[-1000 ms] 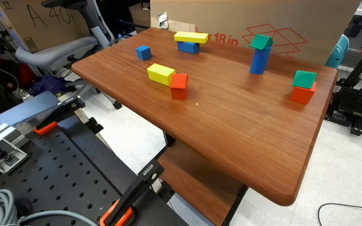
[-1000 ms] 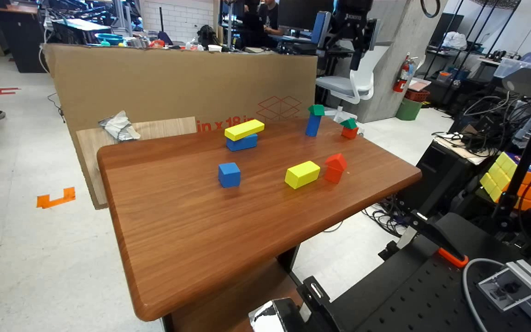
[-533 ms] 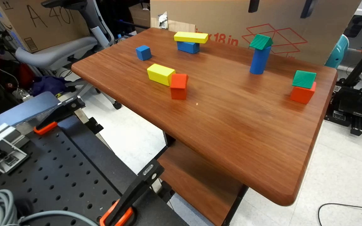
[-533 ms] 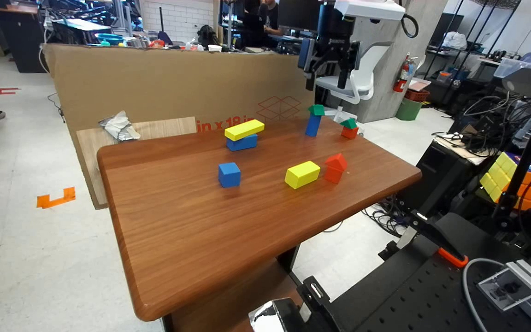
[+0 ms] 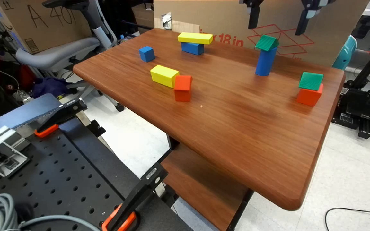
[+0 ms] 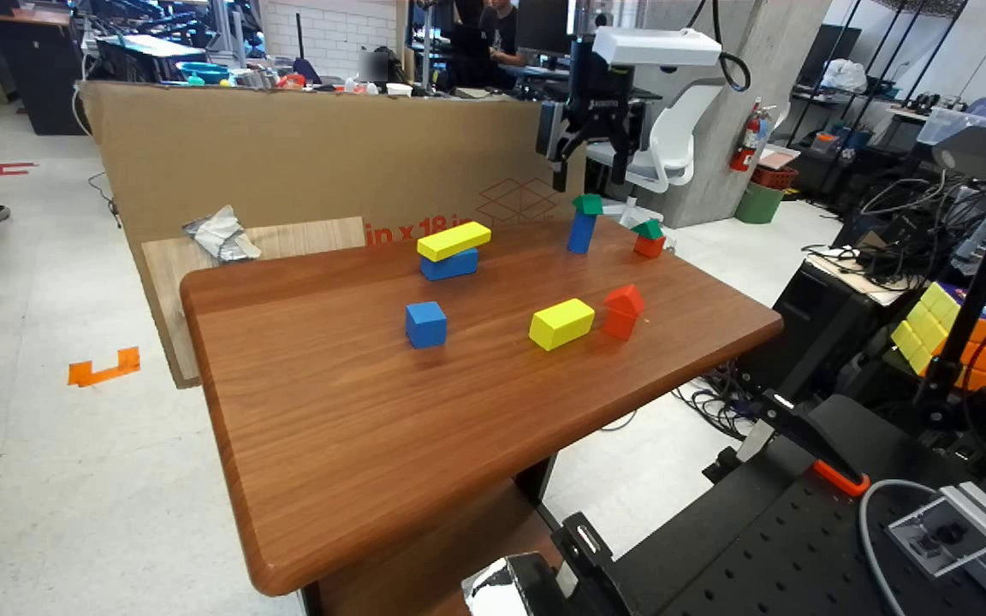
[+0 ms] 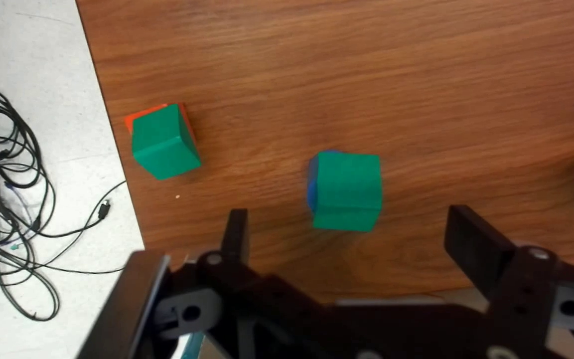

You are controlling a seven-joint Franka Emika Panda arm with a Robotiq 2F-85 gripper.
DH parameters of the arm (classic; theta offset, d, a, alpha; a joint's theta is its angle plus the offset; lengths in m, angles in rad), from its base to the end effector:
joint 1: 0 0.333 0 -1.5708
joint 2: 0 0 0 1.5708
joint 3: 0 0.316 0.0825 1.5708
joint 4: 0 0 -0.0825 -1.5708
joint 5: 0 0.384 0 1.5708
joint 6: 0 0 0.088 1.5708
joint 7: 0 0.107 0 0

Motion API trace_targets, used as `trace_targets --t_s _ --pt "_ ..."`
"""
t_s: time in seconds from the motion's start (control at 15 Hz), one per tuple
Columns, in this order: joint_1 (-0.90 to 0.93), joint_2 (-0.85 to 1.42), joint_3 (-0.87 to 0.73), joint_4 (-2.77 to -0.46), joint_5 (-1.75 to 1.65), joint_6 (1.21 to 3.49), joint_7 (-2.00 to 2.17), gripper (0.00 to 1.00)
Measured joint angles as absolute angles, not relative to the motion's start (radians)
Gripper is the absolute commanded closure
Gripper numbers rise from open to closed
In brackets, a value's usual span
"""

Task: Pick the green triangular block and put it on the table

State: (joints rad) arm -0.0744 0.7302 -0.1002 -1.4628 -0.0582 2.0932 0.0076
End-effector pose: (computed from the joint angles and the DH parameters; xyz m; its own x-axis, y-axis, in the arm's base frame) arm 0.7003 -0.1142 0.2436 0.9862 -0.1332 -0.0987 -0.1217 -0.9859 0.1146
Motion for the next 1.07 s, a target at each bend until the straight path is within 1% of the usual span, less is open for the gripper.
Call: trace_targets --t_s 0.07,0.13,0.2,0.27,0.33,0.6,0.73,0.8,1.07 --pt "-0.074 0.737 -0.100 -1.457 -0.058 2.093 0.009 0.00" --pt "-0.074 0.744 -0.100 -1.451 -0.059 2.093 0.011 0.18" --pt "-0.074 0.749 -0.100 -1.446 -0.060 2.093 0.012 0.26" --pt "-0.074 0.753 -0.100 -1.442 -0.061 2.093 0.013 0.32" --pt "-0.074 0.758 -0.101 -1.438 -0.061 2.093 0.013 0.42" --pt "-0.073 0.767 -0.101 -1.432 -0.066 2.093 0.017 0.73" --pt "-0.071 0.767 -0.101 -1.432 -0.070 2.093 0.019 0.87" --pt "-0.071 0.767 -0.101 -1.432 -0.072 2.093 0.020 0.91" --pt "-0.070 0.767 -0.101 -1.429 -0.072 2.093 0.024 0.91"
